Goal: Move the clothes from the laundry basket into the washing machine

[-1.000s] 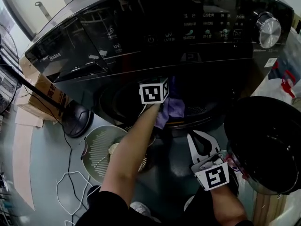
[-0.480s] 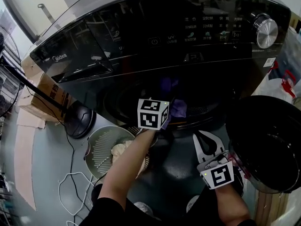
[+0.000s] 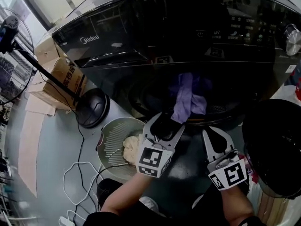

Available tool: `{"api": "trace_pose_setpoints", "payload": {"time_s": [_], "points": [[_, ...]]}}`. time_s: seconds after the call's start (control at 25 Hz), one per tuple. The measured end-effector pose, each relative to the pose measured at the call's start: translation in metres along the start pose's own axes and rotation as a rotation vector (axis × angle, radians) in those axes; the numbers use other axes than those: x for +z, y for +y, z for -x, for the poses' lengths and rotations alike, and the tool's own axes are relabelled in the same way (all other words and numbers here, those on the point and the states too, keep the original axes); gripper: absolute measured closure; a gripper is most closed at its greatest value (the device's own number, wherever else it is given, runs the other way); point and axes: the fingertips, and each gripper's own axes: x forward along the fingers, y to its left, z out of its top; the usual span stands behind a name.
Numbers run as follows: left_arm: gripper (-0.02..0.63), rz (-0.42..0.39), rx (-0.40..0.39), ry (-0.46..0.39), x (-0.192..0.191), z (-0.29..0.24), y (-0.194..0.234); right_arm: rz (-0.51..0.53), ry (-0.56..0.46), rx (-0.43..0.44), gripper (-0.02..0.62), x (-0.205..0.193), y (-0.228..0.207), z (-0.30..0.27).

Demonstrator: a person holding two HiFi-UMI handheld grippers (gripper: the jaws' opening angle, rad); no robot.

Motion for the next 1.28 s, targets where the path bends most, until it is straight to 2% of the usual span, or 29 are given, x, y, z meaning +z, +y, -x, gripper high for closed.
{"api": "trace_pose_setpoints", "payload": {"time_s": [0.12, 0.16, 0.2, 0.36, 0.72, 0.88, 0.96, 1.04, 1.28], "points": [[0.434, -0.006, 0.107, -0.028, -0.005, 0.036, 0.016, -0.016, -0.015, 0.031, 0.583, 0.006, 0.016, -0.015], [0.536, 0.000, 0.146, -0.035, -0.007, 0.047, 0.024, -0.025, -0.015, 0.041, 0.583, 0.005, 0.021, -0.020], [0.594, 0.009, 0.182, -0.038, -0.011, 0.057, 0.033, -0.033, -0.013, 0.051, 0.583, 0.003, 0.027, -0.026], [0.600, 0.054, 0.284, 0.016, -0.041, 0.093, 0.067, -0.042, 0.028, 0.108, 0.584, -0.009, 0.050, -0.048], [0.600, -0.072, 0.387, 0.256, -0.138, 0.145, 0.139, -0.036, 0.097, 0.242, 0.584, -0.050, 0.092, -0.080], [0.600, -0.063, 0.347, 0.406, -0.185, 0.154, 0.155, -0.007, 0.120, 0.300, 0.584, -0.063, 0.114, -0.091], [0.600, -0.044, 0.290, 0.532, -0.215, 0.153, 0.157, 0.011, 0.133, 0.317, 0.584, -0.068, 0.121, -0.094], [0.600, -0.060, 0.227, 0.656, -0.242, 0.151, 0.156, 0.023, 0.144, 0.330, 0.584, -0.072, 0.126, -0.094], [0.597, -0.109, 0.037, 0.853, -0.309, 0.134, 0.150, 0.063, 0.160, 0.374, 0.584, -0.084, 0.139, -0.091]]}}
